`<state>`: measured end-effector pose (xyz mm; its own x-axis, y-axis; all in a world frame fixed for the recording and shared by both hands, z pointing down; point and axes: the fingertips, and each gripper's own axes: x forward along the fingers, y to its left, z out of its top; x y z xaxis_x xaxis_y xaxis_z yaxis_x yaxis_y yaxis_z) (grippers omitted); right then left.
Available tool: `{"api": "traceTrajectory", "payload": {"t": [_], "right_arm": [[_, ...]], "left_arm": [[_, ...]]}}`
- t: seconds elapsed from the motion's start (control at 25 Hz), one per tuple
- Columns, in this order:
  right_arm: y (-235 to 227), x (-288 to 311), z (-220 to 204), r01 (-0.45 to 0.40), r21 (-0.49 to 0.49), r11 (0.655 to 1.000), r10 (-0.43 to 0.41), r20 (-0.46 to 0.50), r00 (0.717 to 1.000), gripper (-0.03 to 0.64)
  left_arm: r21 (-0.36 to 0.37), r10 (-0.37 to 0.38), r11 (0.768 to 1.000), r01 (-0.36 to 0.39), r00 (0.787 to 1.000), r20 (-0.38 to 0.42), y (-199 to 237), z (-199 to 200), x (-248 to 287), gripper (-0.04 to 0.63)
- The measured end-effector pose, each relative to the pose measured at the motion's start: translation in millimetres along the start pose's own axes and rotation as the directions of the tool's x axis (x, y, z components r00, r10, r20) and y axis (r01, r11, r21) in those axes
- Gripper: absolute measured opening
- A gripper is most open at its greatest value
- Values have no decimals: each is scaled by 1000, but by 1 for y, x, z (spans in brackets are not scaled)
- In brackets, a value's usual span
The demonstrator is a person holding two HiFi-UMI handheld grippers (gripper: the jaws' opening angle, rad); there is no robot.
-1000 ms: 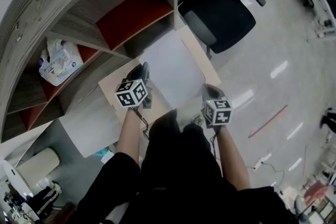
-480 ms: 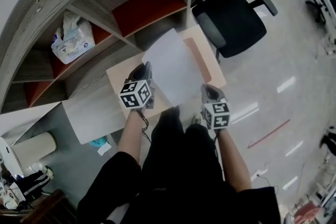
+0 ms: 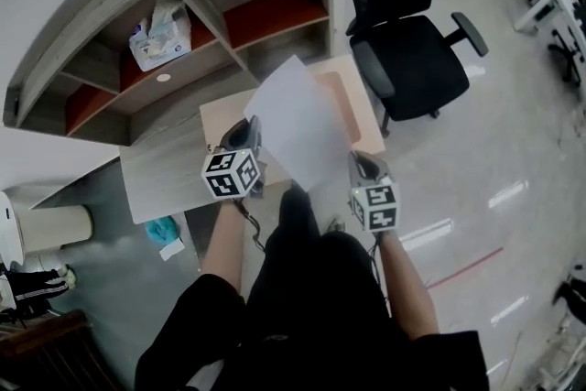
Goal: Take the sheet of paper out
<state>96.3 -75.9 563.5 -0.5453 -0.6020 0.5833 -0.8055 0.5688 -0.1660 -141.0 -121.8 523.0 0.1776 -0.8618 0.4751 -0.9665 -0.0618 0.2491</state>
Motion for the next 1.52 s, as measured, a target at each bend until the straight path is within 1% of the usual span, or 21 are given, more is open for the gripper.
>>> {"api": "traceTrajectory", "payload": {"t": [0.12, 0.24, 0.36, 0.56, 0.68, 0.8, 0.92, 1.04, 1.32, 1.44, 1.52], "right_arm": [[7, -16, 0, -5, -44, 999, 6, 27, 1000, 18], [15, -26, 1, -11, -58, 998, 14, 47, 999, 18], [24, -37, 2, -23, -75, 997, 29, 78, 997, 18], [37, -44, 2, -41, -106, 994, 52, 104, 993, 18], [56, -48, 2, -76, -140, 987, 91, 103, 991, 18], [80, -55, 11, -132, -178, 975, 157, 129, 979, 18], [94, -60, 16, -160, -207, 965, 193, 149, 970, 18], [101, -65, 19, -155, -244, 957, 196, 155, 968, 18], [110, -80, 18, -126, -233, 964, 171, 186, 968, 18], [119, -81, 25, -108, -245, 963, 163, 215, 963, 18], [126, -86, 29, -85, -252, 964, 145, 226, 963, 18]], "left_arm": [[13, 14, 1000, -15, 999, 29, -16, 3, -21, 44], [37, 28, 999, -30, 998, 50, -26, 5, -41, 44], [53, 58, 997, -62, 996, 69, -28, 3, -63, 44], [44, 103, 993, -108, 989, 105, -22, -1, -93, 44], [31, 139, 989, -144, 983, 121, -16, 0, -114, 44], [25, 172, 984, -177, 975, 138, -11, 0, -132, 44], [22, 195, 980, -200, 971, 139, -5, -5, -144, 44], [26, 212, 975, -219, 965, 152, -5, -5, -159, 44], [34, 224, 972, -232, 962, 153, -1, -5, -183, 44], [46, 223, 971, -234, 959, 177, 5, 5, -192, 44], [40, 220, 972, -231, 957, 188, 12, 9, -197, 44]]}}
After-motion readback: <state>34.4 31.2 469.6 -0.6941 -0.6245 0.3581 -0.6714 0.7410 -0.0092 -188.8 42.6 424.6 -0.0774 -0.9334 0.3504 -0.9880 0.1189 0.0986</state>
